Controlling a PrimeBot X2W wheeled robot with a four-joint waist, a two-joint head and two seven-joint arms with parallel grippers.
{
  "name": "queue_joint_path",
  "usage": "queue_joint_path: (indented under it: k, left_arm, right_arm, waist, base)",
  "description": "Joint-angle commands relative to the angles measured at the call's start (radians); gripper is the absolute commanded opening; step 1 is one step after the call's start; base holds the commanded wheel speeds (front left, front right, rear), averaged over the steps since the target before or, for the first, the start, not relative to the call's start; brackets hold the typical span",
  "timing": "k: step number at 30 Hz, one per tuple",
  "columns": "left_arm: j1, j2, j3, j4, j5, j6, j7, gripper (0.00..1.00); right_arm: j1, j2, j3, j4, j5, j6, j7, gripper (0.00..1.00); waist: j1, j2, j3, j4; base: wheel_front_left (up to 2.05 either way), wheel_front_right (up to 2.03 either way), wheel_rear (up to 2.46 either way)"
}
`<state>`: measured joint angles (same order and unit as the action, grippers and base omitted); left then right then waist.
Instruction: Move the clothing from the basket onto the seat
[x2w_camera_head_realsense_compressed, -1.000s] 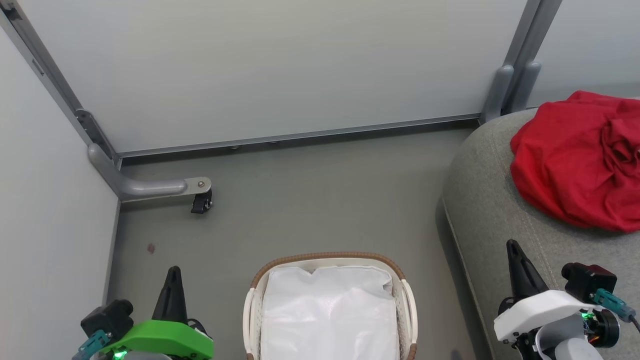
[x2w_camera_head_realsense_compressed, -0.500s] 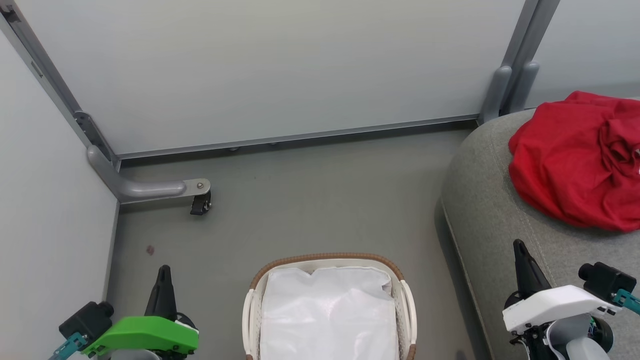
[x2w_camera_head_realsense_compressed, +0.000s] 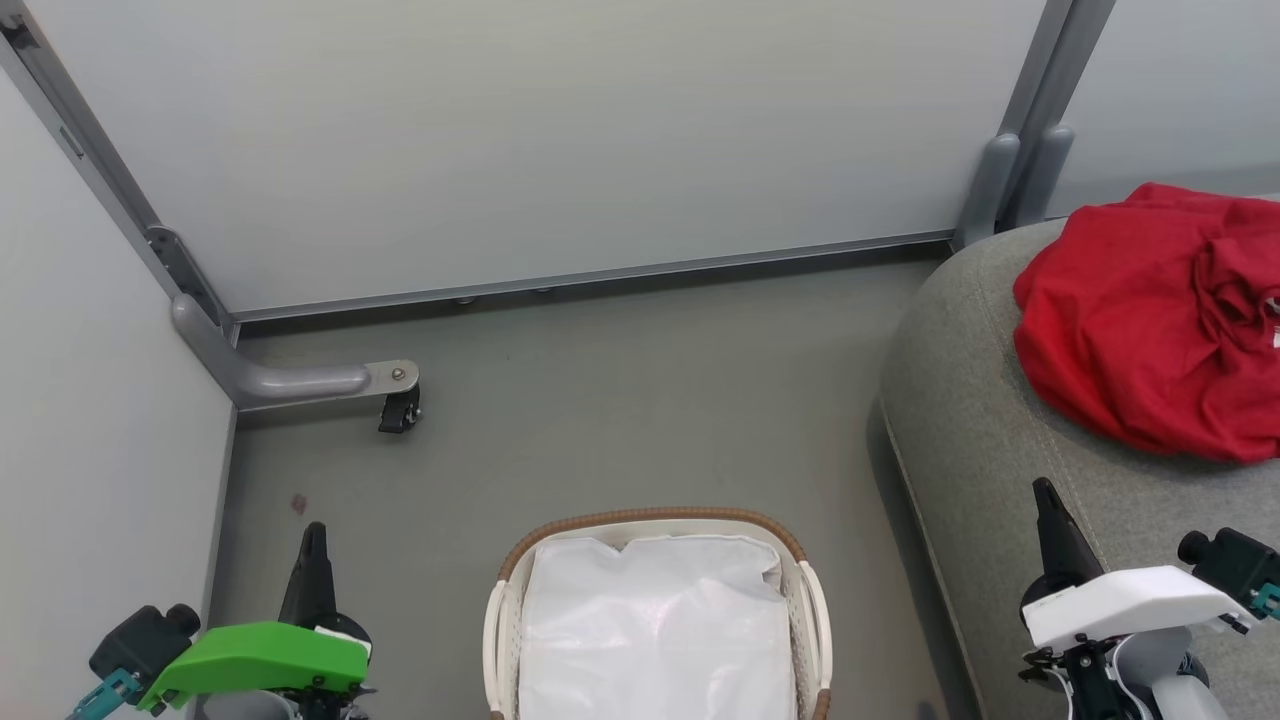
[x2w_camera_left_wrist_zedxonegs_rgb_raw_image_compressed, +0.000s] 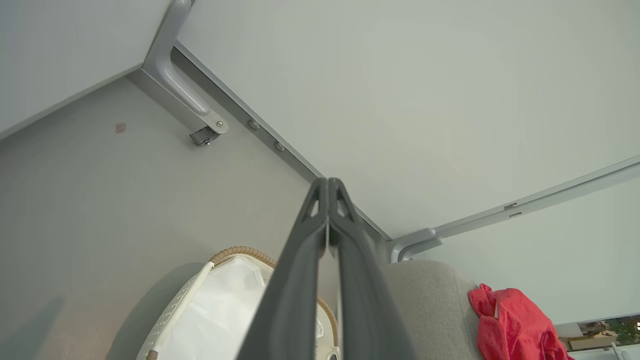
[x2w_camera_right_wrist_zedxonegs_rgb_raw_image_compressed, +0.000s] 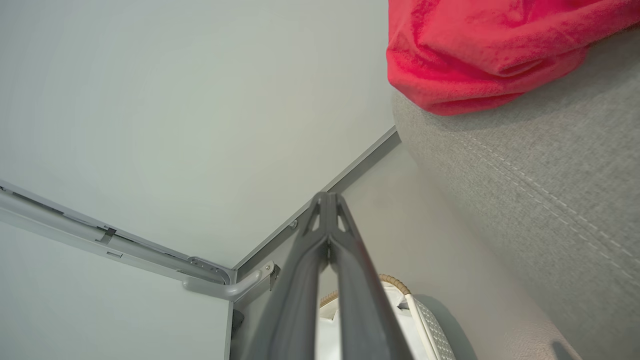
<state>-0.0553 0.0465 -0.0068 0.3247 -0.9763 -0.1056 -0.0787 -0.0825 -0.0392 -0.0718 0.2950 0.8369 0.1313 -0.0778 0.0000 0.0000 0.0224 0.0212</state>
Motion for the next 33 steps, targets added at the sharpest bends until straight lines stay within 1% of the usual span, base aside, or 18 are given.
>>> queue_joint_path:
  k: [1,17,33]
  left_arm:
    - [-0.029,0.003,0.007,-0.016,-0.027,-0.005,0.008,0.0]
    - [-0.037,0.004,0.038,-0.033,-0.187,-0.01,0.057,0.0]
    - [-0.047,0.005,0.064,-0.049,-0.323,-0.016,0.098,0.0]
  right_arm:
    - [-0.021,-0.007,-0.005,-0.017,0.031,0.0,0.008,0.0]
    - [-0.023,-0.009,-0.015,-0.027,0.226,0.0,0.057,0.0]
    - [-0.026,-0.011,-0.024,-0.035,0.392,-0.001,0.098,0.0]
  waist:
    - [0.0,0.0,0.0,0.0]
    - [0.0,0.0,-0.004,-0.004]
    - [0.0,0.0,-0.008,-0.009]
  base:
    - [0.0,0.0,0.0]
    - [0.0,0.0,0.0]
    - [0.0,0.0,0.0]
